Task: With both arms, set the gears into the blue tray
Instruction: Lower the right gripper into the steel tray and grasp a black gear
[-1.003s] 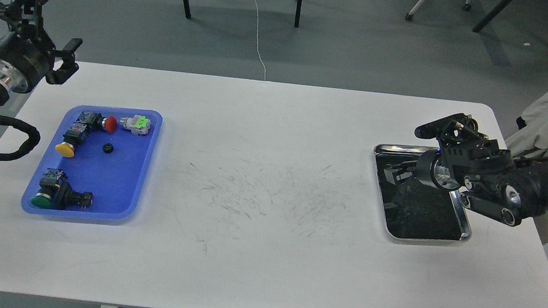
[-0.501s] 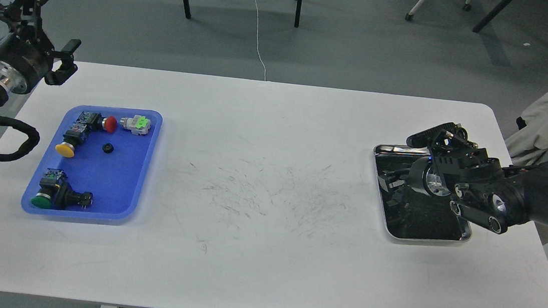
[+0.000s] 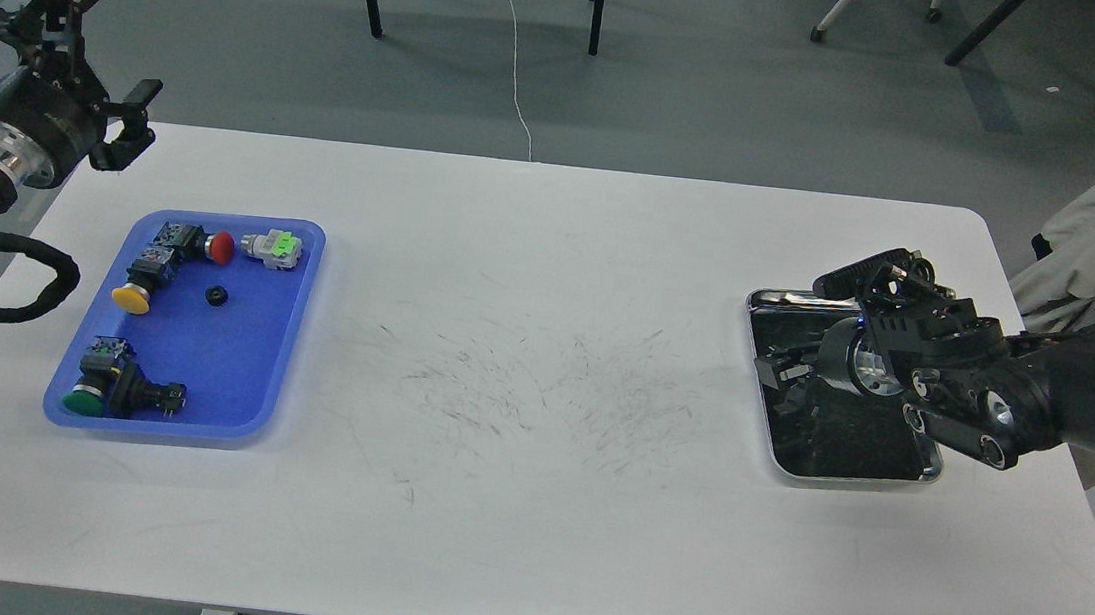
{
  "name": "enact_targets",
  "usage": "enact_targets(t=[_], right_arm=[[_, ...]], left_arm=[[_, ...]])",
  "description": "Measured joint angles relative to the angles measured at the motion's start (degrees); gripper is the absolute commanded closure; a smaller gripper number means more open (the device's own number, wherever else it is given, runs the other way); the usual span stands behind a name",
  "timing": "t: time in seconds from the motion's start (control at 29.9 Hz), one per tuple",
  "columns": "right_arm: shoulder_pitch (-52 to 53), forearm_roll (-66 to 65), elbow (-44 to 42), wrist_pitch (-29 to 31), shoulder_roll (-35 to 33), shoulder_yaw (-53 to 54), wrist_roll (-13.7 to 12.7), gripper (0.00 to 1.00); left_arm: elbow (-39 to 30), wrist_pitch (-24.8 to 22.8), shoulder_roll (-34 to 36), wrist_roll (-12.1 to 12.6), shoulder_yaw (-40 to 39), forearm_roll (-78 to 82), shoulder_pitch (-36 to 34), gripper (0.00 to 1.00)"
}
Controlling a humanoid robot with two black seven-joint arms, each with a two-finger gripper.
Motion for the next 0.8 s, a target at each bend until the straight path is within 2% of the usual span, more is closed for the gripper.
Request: enact_targets(t=[0.2,0.43,0.8], right_arm=[[0.34,-0.25,0.11,0.32,-0.48,-0.67,0.94,0.70],[-0.22,-0.34,-0.24,0.35,-0.54,-0.72,1.17,0.75],[-0.43,-0.30,-1.11,0.29,-0.04,-0.31,1.24,0.98]], left_arm=[[0.00,0.01,0.00,0.00,0.00,0.00,0.09,0.02],[0.00,0.06,-0.09,0.00,0.00,0.00,0.20,0.02],[0.00,0.56,-0.33,0.13,0.00,0.09,0.09,0.02]])
